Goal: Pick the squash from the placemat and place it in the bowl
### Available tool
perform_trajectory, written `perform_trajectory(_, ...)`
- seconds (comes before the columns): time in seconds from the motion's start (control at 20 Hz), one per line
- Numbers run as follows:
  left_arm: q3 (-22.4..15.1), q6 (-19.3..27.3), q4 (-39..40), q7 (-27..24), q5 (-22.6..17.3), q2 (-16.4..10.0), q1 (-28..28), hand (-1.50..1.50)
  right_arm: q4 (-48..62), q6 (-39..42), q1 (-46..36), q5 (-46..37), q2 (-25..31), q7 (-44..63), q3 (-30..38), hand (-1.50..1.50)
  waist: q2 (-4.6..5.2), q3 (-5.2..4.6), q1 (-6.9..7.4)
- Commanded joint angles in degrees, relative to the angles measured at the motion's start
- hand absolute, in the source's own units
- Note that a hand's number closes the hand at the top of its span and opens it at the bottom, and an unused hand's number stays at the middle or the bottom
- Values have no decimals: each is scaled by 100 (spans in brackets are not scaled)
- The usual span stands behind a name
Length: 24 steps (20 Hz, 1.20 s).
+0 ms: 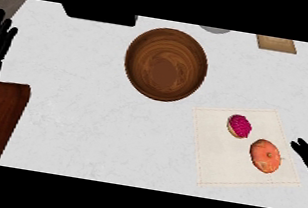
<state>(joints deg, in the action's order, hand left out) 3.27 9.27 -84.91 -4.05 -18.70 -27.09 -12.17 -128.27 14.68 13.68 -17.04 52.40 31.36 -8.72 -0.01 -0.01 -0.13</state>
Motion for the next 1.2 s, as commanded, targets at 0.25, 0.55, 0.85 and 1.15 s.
perform_trajectory(0.25, 214, -255, 25, 293, 89, 124, -134, 0, 1062, 192, -100, -879, -978, -550, -323, -150, -3, 2, -2)
perform_trajectory(0.55, 420, -225, -151, 307, 234, 194, -68, 0, 1882, 136, -196, -1408, -1316, -1099, -179, -150, -5, 3, -2)
perform_trajectory(0.85, 411, -457, 199, -171, 505, 515, 71, 0, 2697, 161, -768, -1791, -1830, -1555, -37, -150, 2, 0, 11)
perform_trajectory(1.15, 484, -364, -160, 298, 613, 577, -150, 0, 2849, 97, -592, -2119, -2048, -2259, 10, -150, -3, 1, -2)
